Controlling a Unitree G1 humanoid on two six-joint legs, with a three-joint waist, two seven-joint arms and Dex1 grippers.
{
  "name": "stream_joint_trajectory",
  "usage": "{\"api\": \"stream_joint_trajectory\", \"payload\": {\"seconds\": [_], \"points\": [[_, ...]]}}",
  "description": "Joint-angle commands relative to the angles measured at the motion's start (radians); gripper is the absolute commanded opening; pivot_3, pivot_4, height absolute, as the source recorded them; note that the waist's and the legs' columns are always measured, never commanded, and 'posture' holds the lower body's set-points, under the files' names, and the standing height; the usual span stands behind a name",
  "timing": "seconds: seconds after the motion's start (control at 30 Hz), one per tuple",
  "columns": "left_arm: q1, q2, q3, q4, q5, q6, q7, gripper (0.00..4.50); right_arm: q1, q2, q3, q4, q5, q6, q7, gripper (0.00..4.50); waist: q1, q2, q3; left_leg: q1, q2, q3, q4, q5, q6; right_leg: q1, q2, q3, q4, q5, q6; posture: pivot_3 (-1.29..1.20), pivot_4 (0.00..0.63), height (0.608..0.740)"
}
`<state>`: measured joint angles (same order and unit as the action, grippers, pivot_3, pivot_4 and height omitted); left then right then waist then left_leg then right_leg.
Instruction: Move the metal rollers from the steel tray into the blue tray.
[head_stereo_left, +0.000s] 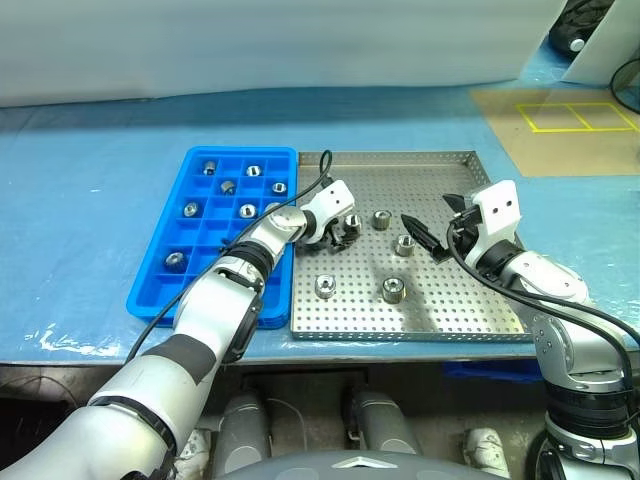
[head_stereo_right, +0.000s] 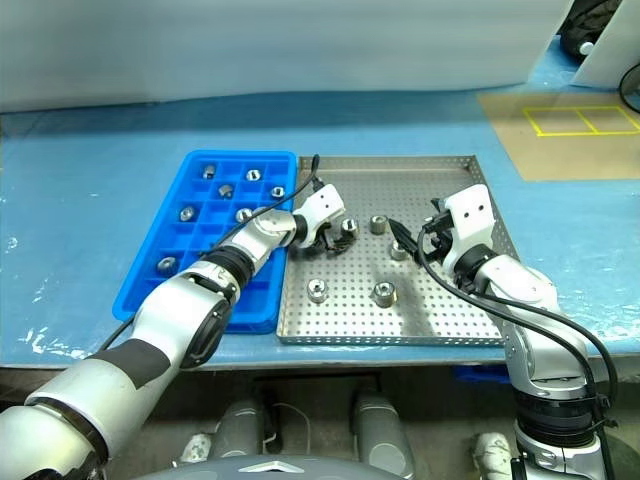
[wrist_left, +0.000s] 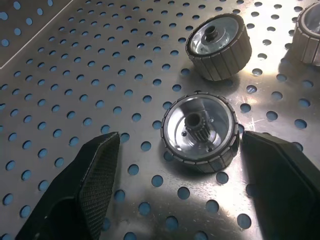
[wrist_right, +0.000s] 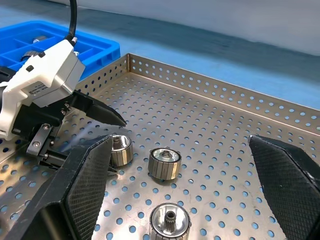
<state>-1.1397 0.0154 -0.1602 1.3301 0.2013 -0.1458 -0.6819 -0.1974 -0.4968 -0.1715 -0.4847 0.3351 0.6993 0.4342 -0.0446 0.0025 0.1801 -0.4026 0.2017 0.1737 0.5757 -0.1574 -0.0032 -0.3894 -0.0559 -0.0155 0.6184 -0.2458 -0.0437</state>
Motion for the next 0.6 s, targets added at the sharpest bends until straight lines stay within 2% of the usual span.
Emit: {"api": "stream_joint_trajectory", "payload": {"seconds": [0.03, 0.1, 0.2, 0.3, 0.37, 0.43, 0.6], "points": [[0.014, 0.003, 0.017, 0.004, -0.002, -0.004, 0.000, 3.94, -0.004, -0.006, -0.001, -0.014, -0.002, -0.023, -0.005, 4.50, 0.000, 0.000, 0.000, 0.000, 0.000, 0.000, 0.000, 0.000, 0.000, 0.000, 0.000, 0.000, 0.000, 0.000, 0.000, -0.54, 0.150, 0.740], [0.016, 0.005, 0.018, 0.003, -0.003, -0.007, -0.011, 3.52, -0.006, -0.006, -0.001, -0.013, -0.003, -0.024, -0.004, 4.50, 0.000, 0.000, 0.000, 0.000, 0.000, 0.000, 0.000, 0.000, 0.000, 0.000, 0.000, 0.000, 0.000, 0.000, 0.000, -0.54, 0.150, 0.740], [0.017, 0.009, 0.017, 0.002, 0.003, -0.009, 0.002, 2.61, -0.007, -0.006, 0.001, -0.012, -0.004, -0.026, -0.004, 4.50, 0.000, 0.000, 0.000, 0.000, 0.000, 0.000, 0.000, 0.000, 0.000, 0.000, 0.000, 0.000, -0.001, 0.000, 0.000, -0.54, 0.150, 0.740], [0.017, 0.012, 0.026, -0.001, -0.007, -0.017, -0.033, 2.61, -0.014, -0.003, 0.006, -0.008, -0.005, -0.028, -0.006, 4.50, 0.000, 0.000, 0.000, 0.000, 0.000, 0.000, 0.000, 0.000, 0.000, 0.000, 0.000, 0.000, -0.001, 0.000, 0.000, -0.54, 0.150, 0.740], [0.016, 0.013, 0.036, -0.003, -0.016, -0.021, -0.045, 2.30, -0.018, -0.002, 0.010, -0.005, -0.004, -0.029, -0.006, 4.50, 0.000, 0.000, 0.000, 0.000, 0.000, 0.000, 0.000, 0.000, 0.000, 0.000, 0.000, 0.000, -0.001, 0.000, 0.000, -0.53, 0.150, 0.740], [0.016, 0.015, 0.046, -0.004, -0.022, -0.021, -0.053, 1.76, -0.023, -0.001, 0.014, -0.001, -0.005, -0.031, -0.006, 4.50, 0.000, 0.000, 0.000, 0.000, 0.000, 0.000, -0.001, 0.000, 0.000, 0.000, 0.000, 0.000, -0.002, 0.000, 0.000, -0.53, 0.150, 0.740], [0.016, 0.022, 0.081, -0.011, -0.048, -0.028, -0.096, 1.72, -0.034, -0.003, 0.025, 0.012, -0.005, -0.039, -0.003, 4.50, -0.001, 0.000, 0.000, 0.000, 0.000, 0.000, -0.003, 0.000, 0.000, 0.000, 0.000, 0.000, -0.004, 0.000, 0.000, -0.52, 0.150, 0.740]]}}
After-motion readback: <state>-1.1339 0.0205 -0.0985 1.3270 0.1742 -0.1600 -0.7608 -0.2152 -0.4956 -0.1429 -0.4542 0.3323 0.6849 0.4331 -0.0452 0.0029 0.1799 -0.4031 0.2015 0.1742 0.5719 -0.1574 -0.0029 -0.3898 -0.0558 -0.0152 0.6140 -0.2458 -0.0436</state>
